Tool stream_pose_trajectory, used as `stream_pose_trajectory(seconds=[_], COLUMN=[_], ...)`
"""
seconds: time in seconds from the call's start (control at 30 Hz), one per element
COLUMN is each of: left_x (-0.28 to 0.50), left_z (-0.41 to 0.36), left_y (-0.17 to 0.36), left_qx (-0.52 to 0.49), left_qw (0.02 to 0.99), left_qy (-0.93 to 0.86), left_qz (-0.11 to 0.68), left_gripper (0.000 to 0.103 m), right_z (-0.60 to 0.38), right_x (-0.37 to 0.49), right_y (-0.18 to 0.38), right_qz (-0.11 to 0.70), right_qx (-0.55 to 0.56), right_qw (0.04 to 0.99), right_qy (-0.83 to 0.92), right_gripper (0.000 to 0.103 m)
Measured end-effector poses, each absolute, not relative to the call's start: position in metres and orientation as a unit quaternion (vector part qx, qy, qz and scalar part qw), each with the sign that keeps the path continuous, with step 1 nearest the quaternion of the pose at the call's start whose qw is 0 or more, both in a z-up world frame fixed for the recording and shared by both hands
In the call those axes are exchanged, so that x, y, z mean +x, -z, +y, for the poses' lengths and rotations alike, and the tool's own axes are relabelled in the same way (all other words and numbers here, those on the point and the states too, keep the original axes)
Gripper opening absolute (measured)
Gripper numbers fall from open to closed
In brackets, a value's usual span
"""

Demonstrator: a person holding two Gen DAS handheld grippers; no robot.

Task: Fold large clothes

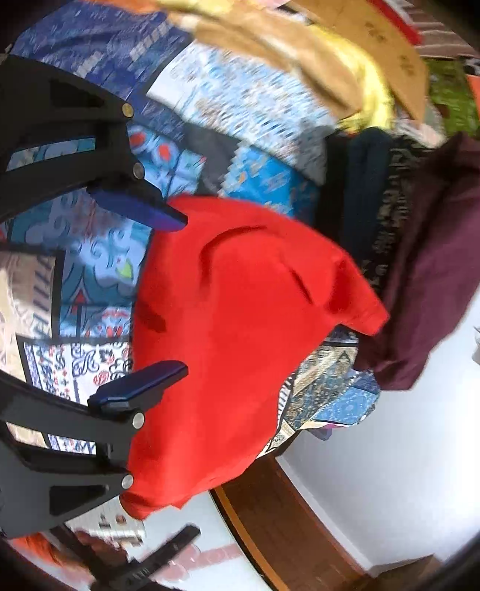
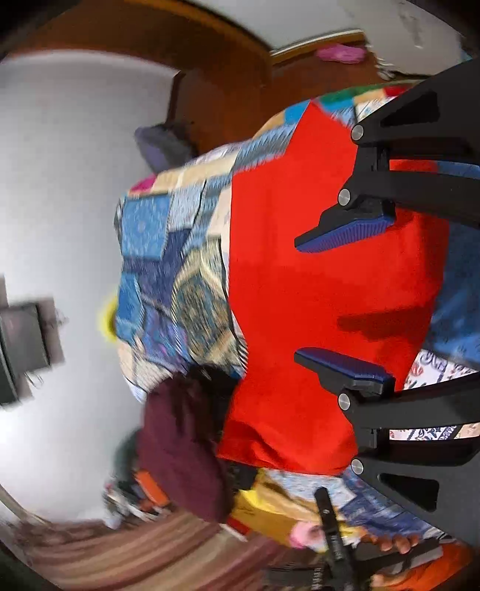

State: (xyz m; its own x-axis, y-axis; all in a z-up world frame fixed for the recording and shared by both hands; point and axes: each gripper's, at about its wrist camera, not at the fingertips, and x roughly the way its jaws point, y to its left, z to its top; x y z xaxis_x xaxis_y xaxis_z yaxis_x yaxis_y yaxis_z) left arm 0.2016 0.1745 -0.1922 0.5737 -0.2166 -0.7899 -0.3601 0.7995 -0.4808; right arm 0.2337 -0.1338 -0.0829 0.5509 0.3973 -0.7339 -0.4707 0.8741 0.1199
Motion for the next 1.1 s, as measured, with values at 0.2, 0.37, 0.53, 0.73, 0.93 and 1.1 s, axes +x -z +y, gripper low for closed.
stream_pose_trajectory(seconds=[0.2,0.37,0.53,0.73,0.93,1.1], left_x=[0.211,0.218,0.223,0.239,0.253,0.234], left_z=[0.185,0.194,0.197,0.198,0.206,0.219], left_y=[0.225,0.252,0.284,0.289,0.287,0.287], left_qx=[-0.414,-0.492,-0.564,-0.552,-0.511,-0.514], left_qw=[0.773,0.726,0.671,0.686,0.704,0.688], left_qy=[-0.002,0.024,0.035,0.021,-0.027,-0.016], left_qz=[0.481,0.48,0.479,0.474,0.492,0.511], left_gripper=[0.071,0.072,0.079,0.091,0.092,0.092], right_z=[-0.099,-0.105,-0.105,-0.103,-0.102,-0.102], right_x=[0.236,0.245,0.247,0.246,0.246,0.246], right_y=[0.119,0.132,0.137,0.141,0.143,0.143], right_qz=[0.433,0.455,0.466,0.464,0.465,0.463], right_qx=[-0.108,-0.074,-0.066,-0.074,-0.073,-0.071], right_qw=[0.853,0.842,0.834,0.833,0.832,0.832], right_qy=[-0.271,-0.279,-0.289,-0.293,-0.295,-0.297], right_gripper=[0.053,0.069,0.072,0.073,0.073,0.073])
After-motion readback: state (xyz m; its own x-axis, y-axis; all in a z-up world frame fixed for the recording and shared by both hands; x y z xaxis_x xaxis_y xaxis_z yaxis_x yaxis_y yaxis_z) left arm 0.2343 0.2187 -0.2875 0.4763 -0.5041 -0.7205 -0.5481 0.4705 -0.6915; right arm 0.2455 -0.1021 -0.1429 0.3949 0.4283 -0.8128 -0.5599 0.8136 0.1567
